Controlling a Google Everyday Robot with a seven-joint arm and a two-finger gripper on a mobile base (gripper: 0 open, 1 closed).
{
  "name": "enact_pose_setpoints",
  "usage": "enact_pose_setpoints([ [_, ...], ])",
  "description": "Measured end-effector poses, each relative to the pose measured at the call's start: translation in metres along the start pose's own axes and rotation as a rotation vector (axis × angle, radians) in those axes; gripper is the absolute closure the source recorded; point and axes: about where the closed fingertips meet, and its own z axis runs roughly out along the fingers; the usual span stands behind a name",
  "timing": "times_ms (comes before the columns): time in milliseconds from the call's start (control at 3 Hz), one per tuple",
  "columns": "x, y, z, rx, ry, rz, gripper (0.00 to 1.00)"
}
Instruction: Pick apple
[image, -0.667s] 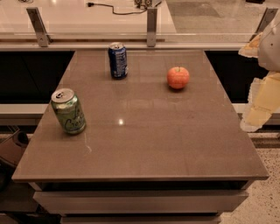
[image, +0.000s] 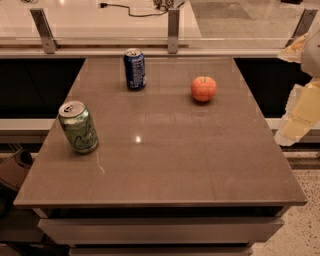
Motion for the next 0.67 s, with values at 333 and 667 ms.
enact_pose_setpoints([
  [333,0.008,-0.009,0.004,0.031,-0.098,0.087,0.00],
  [667,0.007,-0.018,0.021,0.063,-0.240,0.156,0.00],
])
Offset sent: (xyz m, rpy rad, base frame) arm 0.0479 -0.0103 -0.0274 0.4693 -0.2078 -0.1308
